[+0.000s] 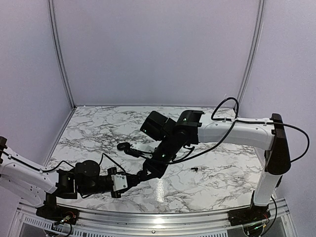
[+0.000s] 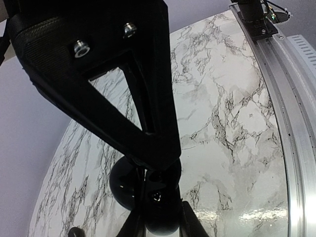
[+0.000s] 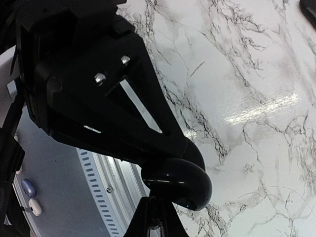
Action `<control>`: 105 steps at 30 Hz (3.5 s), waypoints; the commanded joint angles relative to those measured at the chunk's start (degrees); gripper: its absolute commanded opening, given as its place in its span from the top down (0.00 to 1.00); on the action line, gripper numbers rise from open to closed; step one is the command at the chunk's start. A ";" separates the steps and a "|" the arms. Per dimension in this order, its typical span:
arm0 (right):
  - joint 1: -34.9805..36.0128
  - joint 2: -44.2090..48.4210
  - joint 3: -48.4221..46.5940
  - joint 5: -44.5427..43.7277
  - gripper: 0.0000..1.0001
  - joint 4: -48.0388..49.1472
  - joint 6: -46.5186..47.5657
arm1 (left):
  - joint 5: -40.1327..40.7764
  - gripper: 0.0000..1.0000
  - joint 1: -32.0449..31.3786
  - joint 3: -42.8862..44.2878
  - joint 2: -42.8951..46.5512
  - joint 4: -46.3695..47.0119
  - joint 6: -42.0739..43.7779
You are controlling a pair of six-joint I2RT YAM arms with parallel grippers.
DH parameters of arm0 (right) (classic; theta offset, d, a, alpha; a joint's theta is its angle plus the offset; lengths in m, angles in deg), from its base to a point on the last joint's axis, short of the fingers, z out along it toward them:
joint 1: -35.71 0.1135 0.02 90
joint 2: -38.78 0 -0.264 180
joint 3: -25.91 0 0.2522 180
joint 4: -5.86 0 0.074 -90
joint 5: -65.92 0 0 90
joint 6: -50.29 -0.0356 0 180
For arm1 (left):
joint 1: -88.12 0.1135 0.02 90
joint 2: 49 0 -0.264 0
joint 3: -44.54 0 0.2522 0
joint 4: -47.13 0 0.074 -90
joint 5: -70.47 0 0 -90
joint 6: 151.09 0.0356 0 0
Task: Insert the wireless bluetooth earbuds into the charging case
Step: Insert the left earbud into the left side groove of the charging case, then adjust the left earbud in the left side groove of the charging case.
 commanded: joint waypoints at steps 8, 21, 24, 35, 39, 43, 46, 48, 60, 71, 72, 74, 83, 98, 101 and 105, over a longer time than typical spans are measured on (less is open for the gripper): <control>0.31 -0.10 -3.80 -2.68 0.92 2.92 -0.36 | -3.76 1.00 -0.44 1.69 1.82 3.90 -2.02; 0.48 2.81 -2.37 -0.76 0.87 6.81 -0.64 | -4.94 1.00 0.43 0.38 4.27 7.53 -4.50; 0.48 3.13 -2.22 -0.41 0.87 7.31 -0.58 | -5.15 1.00 0.46 0.38 4.19 8.10 -4.94; 0.58 5.53 -1.13 2.18 0.80 11.30 -0.40 | -5.79 1.00 0.76 -0.41 5.85 9.30 -6.13; 0.66 6.30 -0.86 2.63 0.74 12.01 -0.15 | -6.45 1.00 0.90 -0.58 6.09 9.56 -6.60; 0.66 7.17 -0.30 3.04 0.66 13.47 -0.13 | -6.89 1.00 1.00 -0.68 6.07 9.76 -6.88; 0.67 7.46 -0.24 3.50 0.61 14.01 -0.10 | -6.96 1.00 1.00 -0.84 6.40 9.85 -7.22; 0.67 7.72 -0.11 3.39 0.59 14.43 -0.01 | -6.96 1.00 1.04 -1.00 6.63 9.85 -7.32; 0.68 8.35 -0.55 2.72 0.54 15.82 0.32 | -13.55 1.00 1.43 -1.38 6.74 9.94 -8.52; 0.67 11.01 0.54 1.05 0.55 16.53 1.79 | -14.80 1.00 2.84 -1.55 7.69 10.20 -10.97; 0.67 11.67 0.96 0.86 0.55 16.89 1.95 | -14.72 1.00 3.10 -1.60 7.89 10.27 -11.44; 0.67 13.17 1.71 -0.06 0.55 17.50 2.35 | -14.32 1.00 3.69 -1.73 8.10 10.52 -12.84; 1.19 18.01 7.48 -0.62 0.64 22.08 2.76 | -12.63 1.00 7.16 -1.60 9.31 11.96 -19.69; 5.94 13.50 4.54 -14.43 0.69 22.37 5.88 | -11.40 1.00 8.02 -0.19 8.92 11.96 -23.77; 5.99 12.85 4.81 -15.38 0.69 22.61 6.00 | -11.27 1.00 8.02 -0.32 9.17 11.96 -23.68; 6.02 11.87 4.62 -14.69 0.69 22.90 5.97 | -11.27 1.00 8.09 -0.37 9.24 11.96 -23.59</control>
